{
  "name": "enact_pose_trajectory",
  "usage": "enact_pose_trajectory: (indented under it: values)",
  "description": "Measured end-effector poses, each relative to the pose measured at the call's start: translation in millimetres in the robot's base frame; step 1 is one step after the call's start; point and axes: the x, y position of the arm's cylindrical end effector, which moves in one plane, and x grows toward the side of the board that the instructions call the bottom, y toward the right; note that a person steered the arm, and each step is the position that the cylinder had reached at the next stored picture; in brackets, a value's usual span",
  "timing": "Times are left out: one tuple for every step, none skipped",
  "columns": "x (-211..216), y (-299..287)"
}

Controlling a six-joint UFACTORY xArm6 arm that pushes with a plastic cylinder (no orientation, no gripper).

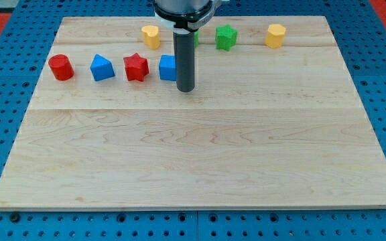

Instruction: Slightly push the green star towards the center of the board

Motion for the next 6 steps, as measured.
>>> enact_pose_trajectory:
  values:
    - [0.0,-1.8]
    - [-0.1,31.9]
    - [-0.2,45.7]
    - [-0.2,45.7]
    - [-0.2,56.7]
    - [-4.9,71.9]
